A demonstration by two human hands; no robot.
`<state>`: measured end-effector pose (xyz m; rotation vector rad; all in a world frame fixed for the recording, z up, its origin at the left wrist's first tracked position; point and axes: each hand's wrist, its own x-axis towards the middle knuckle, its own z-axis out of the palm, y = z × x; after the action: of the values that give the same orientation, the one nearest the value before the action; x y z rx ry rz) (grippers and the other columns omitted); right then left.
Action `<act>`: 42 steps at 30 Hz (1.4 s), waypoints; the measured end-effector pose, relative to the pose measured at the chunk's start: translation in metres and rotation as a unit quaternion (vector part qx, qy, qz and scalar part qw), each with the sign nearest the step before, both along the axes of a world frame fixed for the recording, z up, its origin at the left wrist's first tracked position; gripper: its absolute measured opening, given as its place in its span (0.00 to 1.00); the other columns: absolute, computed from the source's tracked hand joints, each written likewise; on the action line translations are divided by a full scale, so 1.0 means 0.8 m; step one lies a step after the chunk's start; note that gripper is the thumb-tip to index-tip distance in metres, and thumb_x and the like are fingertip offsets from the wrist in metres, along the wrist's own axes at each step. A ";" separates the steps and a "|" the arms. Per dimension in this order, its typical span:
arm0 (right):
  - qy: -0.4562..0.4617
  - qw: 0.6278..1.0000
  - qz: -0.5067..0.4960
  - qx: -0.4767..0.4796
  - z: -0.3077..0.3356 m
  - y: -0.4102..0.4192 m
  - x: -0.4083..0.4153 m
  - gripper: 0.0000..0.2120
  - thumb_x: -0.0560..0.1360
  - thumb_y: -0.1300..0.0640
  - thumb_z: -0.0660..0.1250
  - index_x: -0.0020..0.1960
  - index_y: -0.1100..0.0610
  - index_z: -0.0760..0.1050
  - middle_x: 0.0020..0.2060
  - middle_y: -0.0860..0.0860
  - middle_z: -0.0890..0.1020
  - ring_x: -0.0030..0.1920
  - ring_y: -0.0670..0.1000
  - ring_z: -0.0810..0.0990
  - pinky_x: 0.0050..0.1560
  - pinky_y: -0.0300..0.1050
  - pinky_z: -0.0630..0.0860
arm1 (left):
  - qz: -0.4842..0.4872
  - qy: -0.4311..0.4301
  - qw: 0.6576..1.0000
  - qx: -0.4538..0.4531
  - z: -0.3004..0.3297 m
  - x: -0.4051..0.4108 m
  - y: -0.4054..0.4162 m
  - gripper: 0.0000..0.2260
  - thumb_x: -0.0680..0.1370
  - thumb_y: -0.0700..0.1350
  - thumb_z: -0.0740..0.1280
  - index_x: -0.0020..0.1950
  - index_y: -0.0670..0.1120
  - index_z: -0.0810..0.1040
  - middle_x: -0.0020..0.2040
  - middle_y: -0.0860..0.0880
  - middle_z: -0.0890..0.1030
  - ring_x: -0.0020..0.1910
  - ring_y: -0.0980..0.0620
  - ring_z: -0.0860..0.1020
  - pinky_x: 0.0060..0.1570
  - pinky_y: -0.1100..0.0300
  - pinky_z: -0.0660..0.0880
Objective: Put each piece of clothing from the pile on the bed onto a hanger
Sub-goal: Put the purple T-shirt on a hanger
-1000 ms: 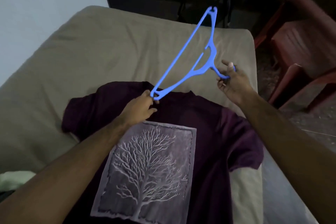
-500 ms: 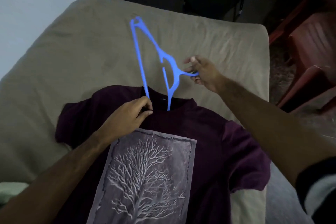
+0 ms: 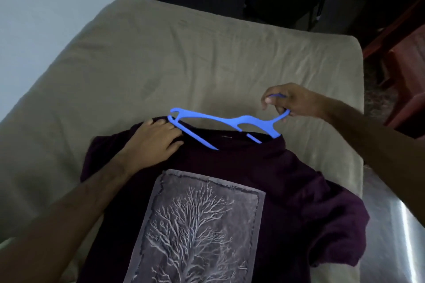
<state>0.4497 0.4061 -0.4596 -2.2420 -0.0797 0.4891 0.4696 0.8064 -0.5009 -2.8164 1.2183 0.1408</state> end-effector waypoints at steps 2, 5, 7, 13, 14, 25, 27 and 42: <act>-0.009 1.000 -0.002 -0.007 -0.003 -0.002 -0.008 0.10 0.83 0.56 0.62 0.48 0.54 0.80 0.27 0.56 0.75 0.25 0.47 0.74 0.28 0.36 0.70 | 0.049 0.041 0.998 -0.015 0.006 0.018 -0.003 0.12 0.79 0.54 0.62 0.57 0.49 0.79 0.56 0.50 0.81 0.58 0.46 0.78 0.52 0.50 0.70; -0.001 1.000 -0.003 -0.013 -0.009 -0.008 -0.017 0.09 0.83 0.57 0.63 0.47 0.54 0.80 0.26 0.57 0.76 0.25 0.51 0.77 0.29 0.35 0.71 | 0.076 0.108 0.991 -0.023 0.004 0.038 -0.003 0.14 0.78 0.53 0.61 0.60 0.50 0.78 0.60 0.53 0.79 0.60 0.48 0.74 0.57 0.51 0.66; 0.003 1.000 0.000 -0.025 -0.012 -0.009 -0.022 0.09 0.83 0.58 0.63 0.46 0.54 0.80 0.25 0.52 0.76 0.25 0.52 0.77 0.30 0.35 0.72 | 0.077 0.126 0.989 -0.030 0.004 0.045 0.002 0.18 0.73 0.54 0.56 0.58 0.51 0.79 0.56 0.55 0.79 0.58 0.50 0.73 0.54 0.52 0.65; 0.013 0.997 0.026 -0.069 -0.007 0.003 -0.029 0.08 0.83 0.55 0.63 0.48 0.53 0.80 0.27 0.45 0.79 0.24 0.50 0.77 0.36 0.40 0.75 | 0.060 0.139 0.987 -0.052 0.009 0.046 0.010 0.15 0.73 0.55 0.58 0.54 0.55 0.78 0.55 0.61 0.78 0.55 0.54 0.72 0.52 0.54 0.61; 0.021 0.997 0.042 -0.067 -0.004 0.012 -0.027 0.08 0.83 0.54 0.64 0.48 0.52 0.80 0.30 0.46 0.81 0.24 0.50 0.77 0.37 0.40 0.76 | 0.044 0.123 0.990 -0.055 0.012 0.046 0.008 0.15 0.73 0.55 0.57 0.55 0.55 0.78 0.55 0.61 0.78 0.54 0.54 0.72 0.52 0.54 0.62; -0.072 0.989 -0.110 -0.067 -0.045 0.078 0.067 0.10 0.77 0.54 0.72 0.43 0.59 0.76 0.32 0.49 0.77 0.24 0.37 0.75 0.29 0.37 0.71 | -0.042 0.072 0.991 -0.106 0.013 0.024 -0.023 0.12 0.75 0.45 0.69 0.57 0.54 0.74 0.59 0.56 0.71 0.57 0.52 0.75 0.54 0.54 0.69; -0.053 0.974 -0.218 0.016 -0.062 0.092 0.064 0.09 0.78 0.60 0.71 0.52 0.61 0.73 0.35 0.53 0.79 0.22 0.38 0.76 0.25 0.35 0.73 | -0.020 0.042 0.991 -0.126 0.006 0.018 -0.025 0.19 0.74 0.43 0.71 0.64 0.52 0.72 0.66 0.53 0.69 0.60 0.49 0.74 0.57 0.49 0.73; -0.022 0.981 -0.161 -0.109 -0.072 0.078 -0.105 0.08 0.78 0.55 0.70 0.51 0.59 0.76 0.49 0.55 0.80 0.51 0.55 0.78 0.51 0.47 0.71 | 0.082 0.102 0.990 -0.047 0.000 0.030 -0.046 0.05 0.81 0.46 0.63 0.49 0.46 0.69 0.48 0.48 0.74 0.48 0.44 0.77 0.47 0.49 0.73</act>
<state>0.3658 0.4689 -0.5173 -2.4186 0.3247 0.2819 0.4936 0.7692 -0.5007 -3.0465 1.0496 0.4007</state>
